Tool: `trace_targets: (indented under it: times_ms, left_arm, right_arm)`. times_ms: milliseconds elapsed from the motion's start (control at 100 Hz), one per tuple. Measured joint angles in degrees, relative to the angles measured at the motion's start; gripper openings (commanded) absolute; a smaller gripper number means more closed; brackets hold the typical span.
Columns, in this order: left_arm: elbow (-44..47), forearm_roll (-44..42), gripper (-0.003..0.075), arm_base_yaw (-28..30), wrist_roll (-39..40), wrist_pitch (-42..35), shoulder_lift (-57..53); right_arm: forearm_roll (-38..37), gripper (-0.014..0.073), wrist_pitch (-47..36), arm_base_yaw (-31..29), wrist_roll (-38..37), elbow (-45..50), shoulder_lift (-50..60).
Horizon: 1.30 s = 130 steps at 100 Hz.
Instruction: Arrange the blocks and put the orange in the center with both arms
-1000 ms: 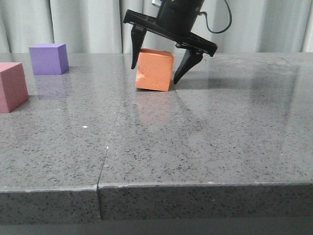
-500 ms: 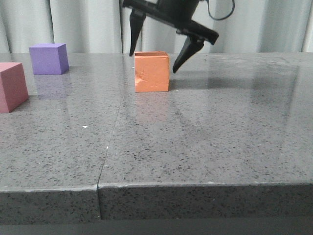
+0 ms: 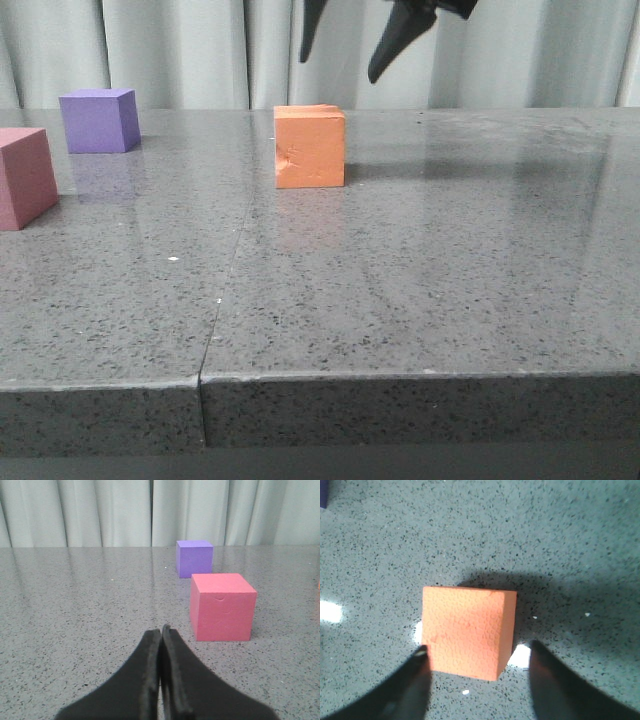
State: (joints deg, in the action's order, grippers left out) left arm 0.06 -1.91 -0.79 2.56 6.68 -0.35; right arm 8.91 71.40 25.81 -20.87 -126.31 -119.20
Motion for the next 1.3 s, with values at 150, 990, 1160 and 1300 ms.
trace_targets:
  times_ms: [150,990,1160,1300]
  left_arm:
    - [0.0,0.0,-0.002,0.0,0.0,0.0,0.0]
    - [0.0,0.0,-0.002,0.0,0.0,0.0,0.0]
    - [0.0,0.0,-0.002,0.0,0.0,0.0,0.0]
    - [0.0,0.0,-0.002,0.0,0.0,0.0,0.0]
  right_arm:
    - [-0.37,-0.0012,0.11,0.11,1.42,0.0,2.51]
    - [-1.97,-0.0067,-8.84,0.64,6.95,38.42,28.61]
    - [-2.41,-0.0067,-18.05,0.64,8.73,50.38,37.46]
    - [-2.44,-0.0067,-23.76,0.64,12.95,59.53,44.5]
